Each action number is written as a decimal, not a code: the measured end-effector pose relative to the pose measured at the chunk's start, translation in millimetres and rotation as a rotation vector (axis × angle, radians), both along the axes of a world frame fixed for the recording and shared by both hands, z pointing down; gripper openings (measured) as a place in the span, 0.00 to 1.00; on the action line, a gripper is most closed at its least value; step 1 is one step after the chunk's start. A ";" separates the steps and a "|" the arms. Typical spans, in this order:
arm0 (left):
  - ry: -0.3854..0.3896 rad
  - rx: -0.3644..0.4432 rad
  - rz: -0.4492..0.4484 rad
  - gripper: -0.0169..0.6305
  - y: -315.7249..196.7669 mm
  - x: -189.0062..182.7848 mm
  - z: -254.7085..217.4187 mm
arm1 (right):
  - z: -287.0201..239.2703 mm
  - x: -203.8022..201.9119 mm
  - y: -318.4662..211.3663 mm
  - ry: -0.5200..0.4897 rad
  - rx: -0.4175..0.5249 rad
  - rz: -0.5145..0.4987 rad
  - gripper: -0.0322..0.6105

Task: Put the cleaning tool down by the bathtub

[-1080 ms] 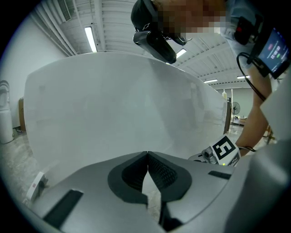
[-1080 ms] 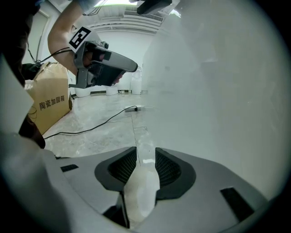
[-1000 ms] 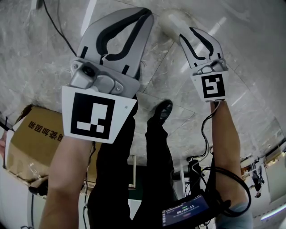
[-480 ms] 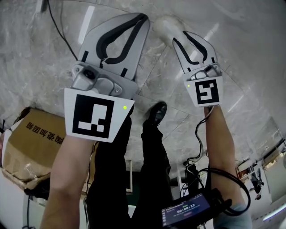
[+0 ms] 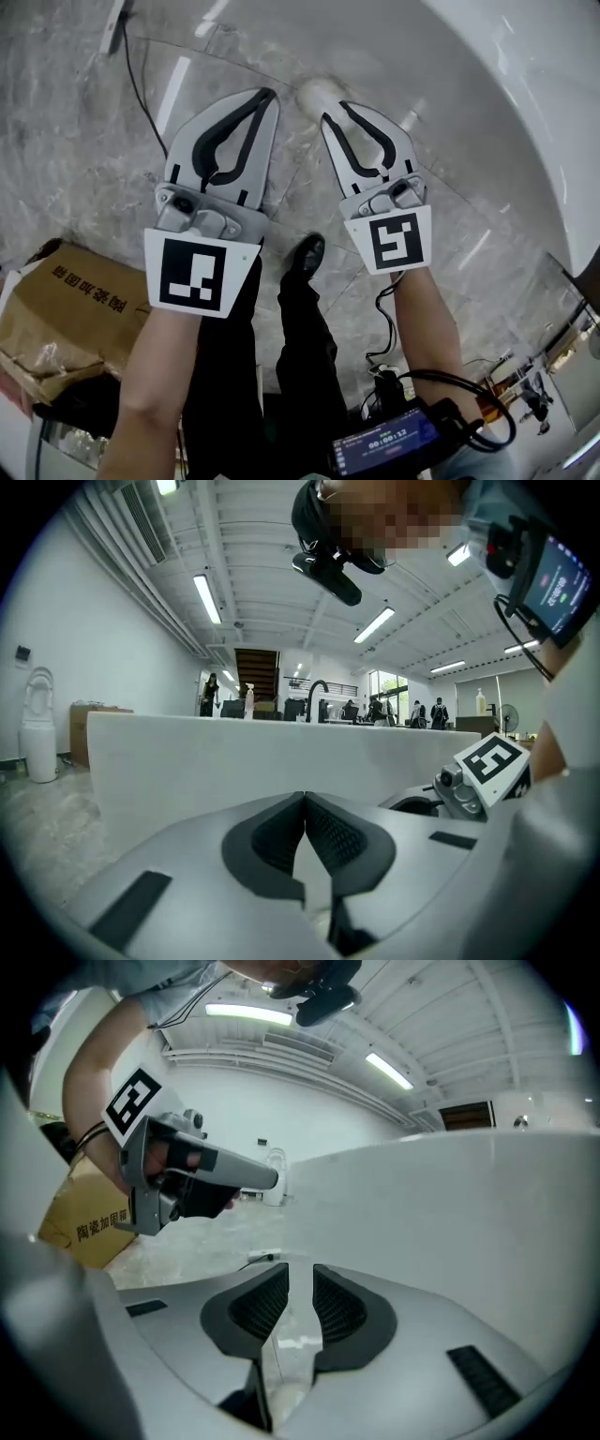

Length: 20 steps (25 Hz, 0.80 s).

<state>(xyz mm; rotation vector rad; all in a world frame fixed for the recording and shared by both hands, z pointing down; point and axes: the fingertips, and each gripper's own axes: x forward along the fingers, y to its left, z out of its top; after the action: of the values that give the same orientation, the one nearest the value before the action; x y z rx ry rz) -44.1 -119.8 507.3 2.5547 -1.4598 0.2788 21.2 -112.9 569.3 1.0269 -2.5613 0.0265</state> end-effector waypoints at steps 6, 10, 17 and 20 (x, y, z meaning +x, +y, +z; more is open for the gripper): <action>0.039 0.057 -0.047 0.05 12.4 1.6 -77.8 | -104.1 7.2 2.6 -0.095 0.062 0.093 0.16; 0.052 0.123 -0.067 0.05 13.1 2.9 -136.0 | -172.2 16.0 1.5 -0.135 0.128 0.137 0.12; 0.041 0.227 -0.096 0.05 15.1 4.7 -263.4 | -312.9 44.6 -3.4 -0.150 0.212 0.246 0.07; 0.029 0.310 -0.084 0.05 15.0 7.7 -324.5 | -377.5 51.4 -6.1 -0.161 0.277 0.273 0.07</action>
<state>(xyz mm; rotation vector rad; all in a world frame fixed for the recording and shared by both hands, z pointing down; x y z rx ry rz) -36.4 -104.8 182.8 2.7054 -1.7121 0.0022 72.6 -119.0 191.8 1.5308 -2.5957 -0.1841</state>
